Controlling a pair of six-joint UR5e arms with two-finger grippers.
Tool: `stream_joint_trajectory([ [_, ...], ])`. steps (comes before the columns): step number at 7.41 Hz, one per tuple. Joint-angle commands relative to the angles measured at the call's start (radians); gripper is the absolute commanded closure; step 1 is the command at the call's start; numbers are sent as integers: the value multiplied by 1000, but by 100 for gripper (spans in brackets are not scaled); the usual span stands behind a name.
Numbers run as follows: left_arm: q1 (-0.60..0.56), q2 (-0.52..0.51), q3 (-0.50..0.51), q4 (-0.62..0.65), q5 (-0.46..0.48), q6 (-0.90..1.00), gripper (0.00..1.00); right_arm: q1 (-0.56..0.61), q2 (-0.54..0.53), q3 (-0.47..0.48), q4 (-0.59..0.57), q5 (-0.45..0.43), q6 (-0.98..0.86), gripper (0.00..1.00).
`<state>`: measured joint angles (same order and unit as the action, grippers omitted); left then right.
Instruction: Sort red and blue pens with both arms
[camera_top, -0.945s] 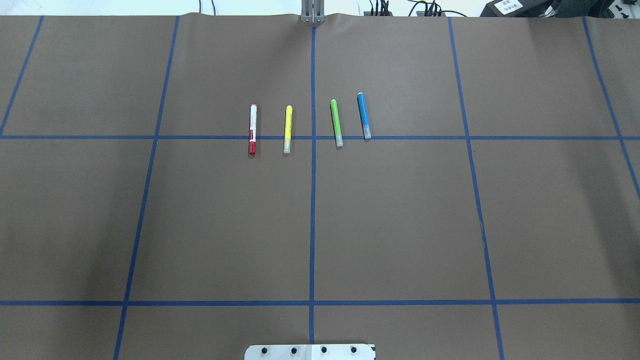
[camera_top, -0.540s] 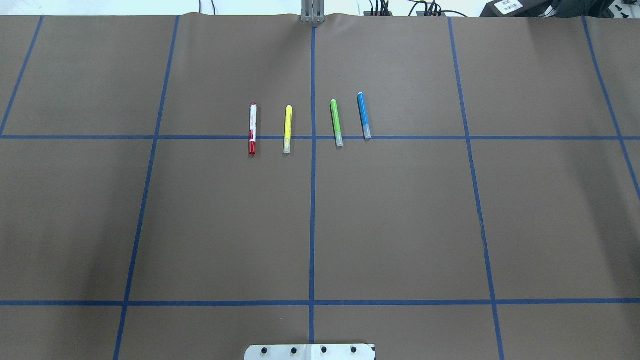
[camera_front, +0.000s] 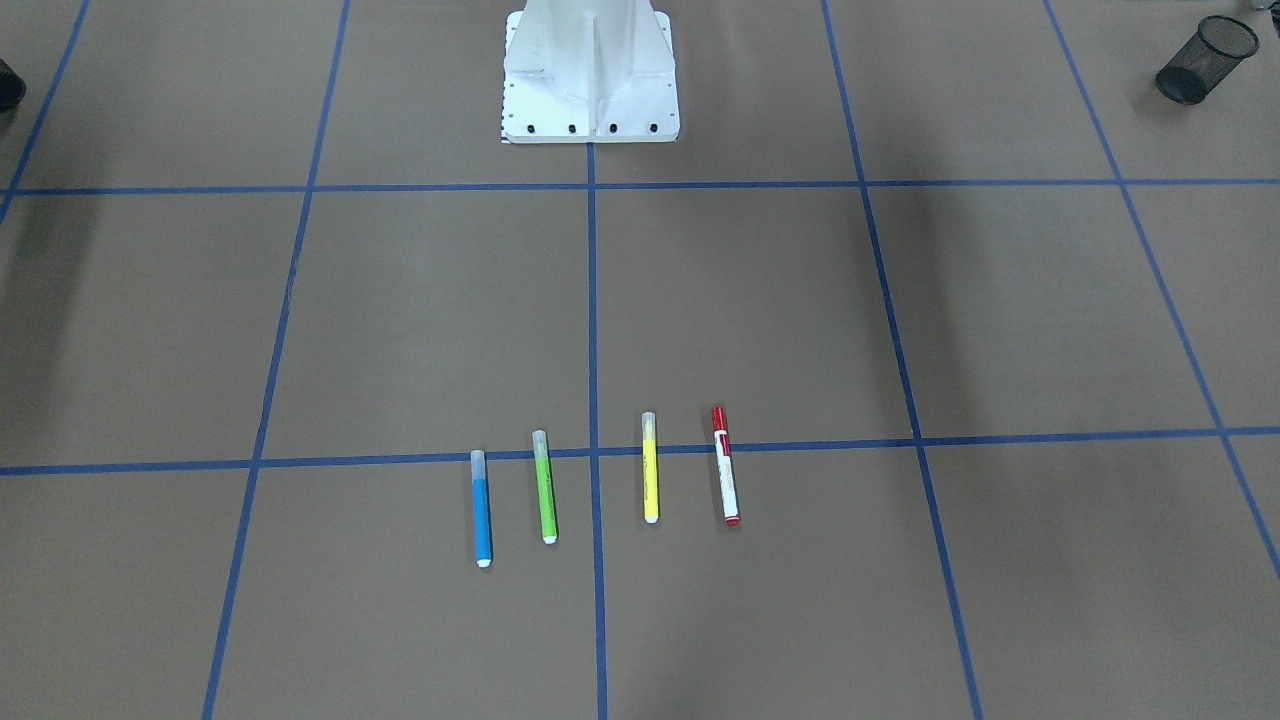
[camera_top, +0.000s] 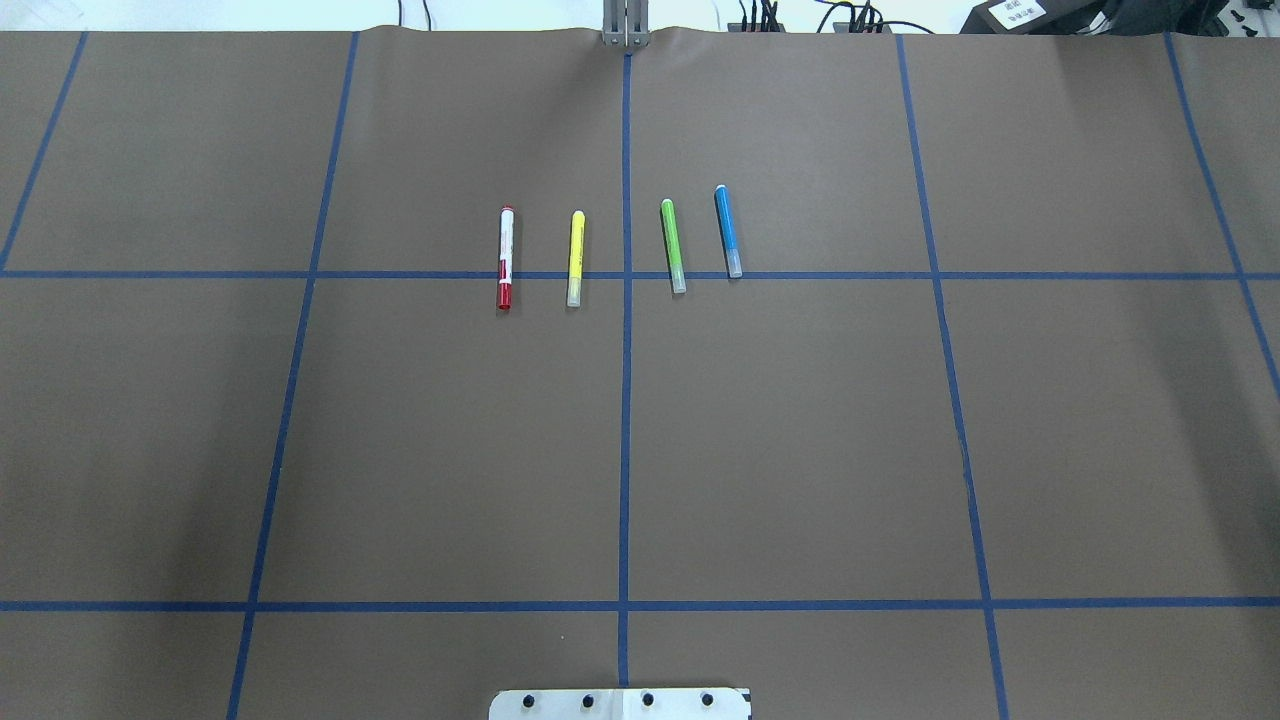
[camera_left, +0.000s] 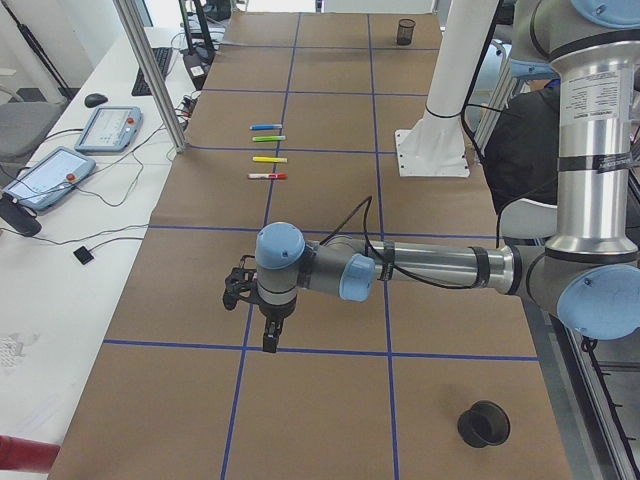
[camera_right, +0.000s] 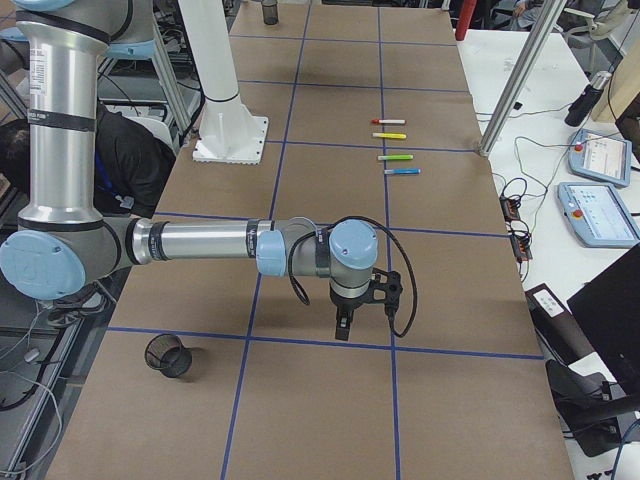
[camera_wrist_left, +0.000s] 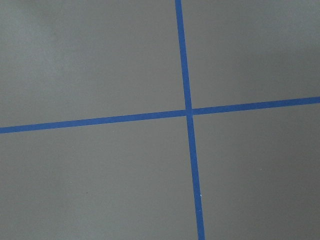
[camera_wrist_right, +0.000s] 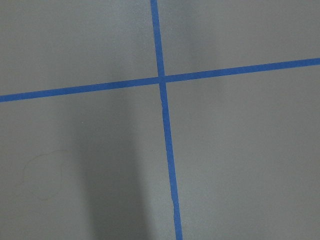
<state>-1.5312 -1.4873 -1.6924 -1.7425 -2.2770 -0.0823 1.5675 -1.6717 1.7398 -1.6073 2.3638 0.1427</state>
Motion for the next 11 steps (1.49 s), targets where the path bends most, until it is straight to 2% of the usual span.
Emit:
stream_joint_trajectory([
  [1,0,-1,-1,-2,-2,1,0,-1,4,1,1,2,-2,0],
  [4,22,-45,-9,0,-6,-11,0,-6,26,13,3,2,-11,0],
  [5,40,-95,-7,0,-21,-20,0,-15,73,17,-2,5,-14,0],
  [6,46,-190,-6,0,-19,-42,0,-41,137,15,-12,0,-3,0],
  [7,78,-241,-7,0,-24,-45,0,-67,147,15,-2,24,1,0],
  [8,162,-279,-4,1,-13,-60,0,-111,147,15,4,29,-2,0],
  [10,288,-381,-10,55,0,-254,0,-150,142,7,157,22,1,0],
  [11,397,-422,-21,55,58,-311,0,-153,144,10,158,31,21,0],
])
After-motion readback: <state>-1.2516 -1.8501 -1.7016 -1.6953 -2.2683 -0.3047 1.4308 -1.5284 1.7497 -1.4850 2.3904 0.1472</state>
